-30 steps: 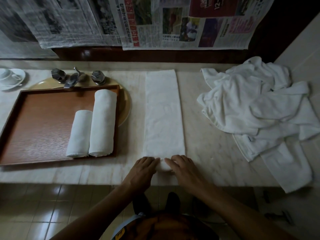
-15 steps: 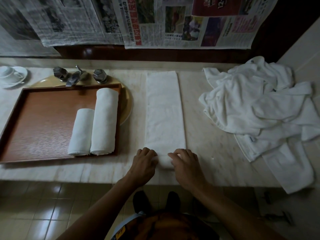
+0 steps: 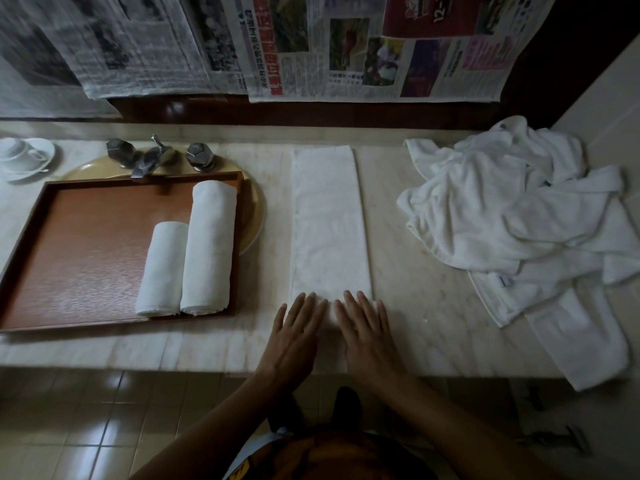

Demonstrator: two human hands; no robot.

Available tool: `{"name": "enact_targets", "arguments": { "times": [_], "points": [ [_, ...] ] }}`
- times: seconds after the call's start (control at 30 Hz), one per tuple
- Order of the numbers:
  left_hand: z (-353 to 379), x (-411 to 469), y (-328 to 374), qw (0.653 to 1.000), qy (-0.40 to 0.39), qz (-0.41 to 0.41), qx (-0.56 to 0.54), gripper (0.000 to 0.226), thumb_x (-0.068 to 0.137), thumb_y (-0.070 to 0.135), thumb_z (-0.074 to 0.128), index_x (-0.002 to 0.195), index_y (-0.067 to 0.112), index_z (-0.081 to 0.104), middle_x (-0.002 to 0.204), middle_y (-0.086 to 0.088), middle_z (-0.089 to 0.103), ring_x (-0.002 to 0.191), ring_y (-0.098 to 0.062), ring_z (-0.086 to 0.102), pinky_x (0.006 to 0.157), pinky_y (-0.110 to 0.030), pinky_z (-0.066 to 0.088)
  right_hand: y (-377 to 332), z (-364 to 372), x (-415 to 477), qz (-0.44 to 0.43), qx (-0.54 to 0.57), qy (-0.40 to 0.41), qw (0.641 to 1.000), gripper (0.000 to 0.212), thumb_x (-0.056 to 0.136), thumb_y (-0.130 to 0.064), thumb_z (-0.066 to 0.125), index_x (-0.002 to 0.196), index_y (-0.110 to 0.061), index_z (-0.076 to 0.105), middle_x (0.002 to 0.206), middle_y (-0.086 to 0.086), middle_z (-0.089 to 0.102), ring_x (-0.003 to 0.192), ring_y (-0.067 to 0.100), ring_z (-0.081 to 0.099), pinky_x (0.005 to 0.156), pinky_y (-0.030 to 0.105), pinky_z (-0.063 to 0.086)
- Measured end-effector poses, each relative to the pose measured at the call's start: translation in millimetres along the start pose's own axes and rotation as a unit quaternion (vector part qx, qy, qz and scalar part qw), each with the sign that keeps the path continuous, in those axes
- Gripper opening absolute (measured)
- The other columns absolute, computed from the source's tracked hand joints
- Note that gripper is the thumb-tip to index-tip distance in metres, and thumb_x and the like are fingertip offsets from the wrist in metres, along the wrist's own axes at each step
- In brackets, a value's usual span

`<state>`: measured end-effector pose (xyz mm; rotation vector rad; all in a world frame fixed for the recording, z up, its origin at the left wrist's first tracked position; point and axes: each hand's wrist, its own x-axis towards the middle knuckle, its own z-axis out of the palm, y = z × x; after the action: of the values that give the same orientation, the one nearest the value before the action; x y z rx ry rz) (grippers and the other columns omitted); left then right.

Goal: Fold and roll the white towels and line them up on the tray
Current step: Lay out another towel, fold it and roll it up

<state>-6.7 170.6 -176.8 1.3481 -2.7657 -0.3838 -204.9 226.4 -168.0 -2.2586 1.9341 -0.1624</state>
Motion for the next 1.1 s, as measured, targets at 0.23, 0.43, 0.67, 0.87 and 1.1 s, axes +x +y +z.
{"name": "enact_targets", "arguments": {
  "times": [0.23,0.43,0.67,0.87,1.1],
  "points": [
    [-21.1,36.0,-15.5,1.0,-0.007,0.005,-0.02,0.069,0.101,0.028,0.058,0.161,0.014,0.026,0.163,-0.012,0.034,0.15,-0.033,0.033,0.12,-0.052,0.035,21.6,-13.9,38.4,-0.025,-0.017,-0.032,0.999,0.068,0.099,-0.026,0.046,0.162,-0.014,0.023,0.162,0.01,0.035,0.148,0.032,0.033,0.123,0.054,0.024],
    [-21.0,22.2,-22.7,0.997,-0.011,0.036,-0.067,0.061,0.101,0.036,0.058,0.154,0.017,0.034,0.142,-0.006,0.046,0.127,-0.023,0.048,0.105,-0.042,0.049,31.7,-24.3,32.4,-0.074,0.014,-0.042,0.996,0.067,0.097,-0.022,0.061,0.157,-0.016,0.033,0.144,0.005,0.053,0.126,0.025,0.052,0.111,0.041,0.043],
    [-35.2,-23.2,-14.2,0.985,-0.106,-0.018,-0.137,0.077,0.095,0.068,0.027,0.154,0.02,0.036,0.157,-0.001,0.04,0.146,-0.017,0.036,0.127,-0.046,0.02,2.0,-44.4,-1.9,0.018,0.118,-0.129,0.984,0.055,0.099,-0.038,0.065,0.147,-0.021,0.045,0.14,0.005,0.055,0.125,0.023,0.054,0.101,0.032,0.044],
    [-42.9,-13.0,-17.8,0.97,-0.076,-0.08,-0.219,0.056,0.098,0.07,0.034,0.129,0.029,0.055,0.128,0.013,0.051,0.117,-0.007,0.047,0.11,-0.044,0.035,21.3,-57.7,18.8,0.094,0.248,-0.185,0.946,0.039,0.096,-0.045,0.065,0.131,-0.028,0.06,0.131,-0.003,0.056,0.125,0.017,0.049,0.103,0.032,0.041],
    [-42.9,28.0,-27.8,0.953,-0.137,-0.175,-0.207,0.058,0.085,0.073,0.034,0.111,0.033,0.066,0.121,0.006,0.06,0.112,-0.024,0.051,0.088,-0.042,0.046,-0.7,-39.5,9.2,0.057,0.083,0.02,0.995,0.035,0.094,-0.019,0.064,0.129,-0.021,0.066,0.136,0.003,0.058,0.123,0.028,0.053,0.096,0.046,0.051]
  ]
}}
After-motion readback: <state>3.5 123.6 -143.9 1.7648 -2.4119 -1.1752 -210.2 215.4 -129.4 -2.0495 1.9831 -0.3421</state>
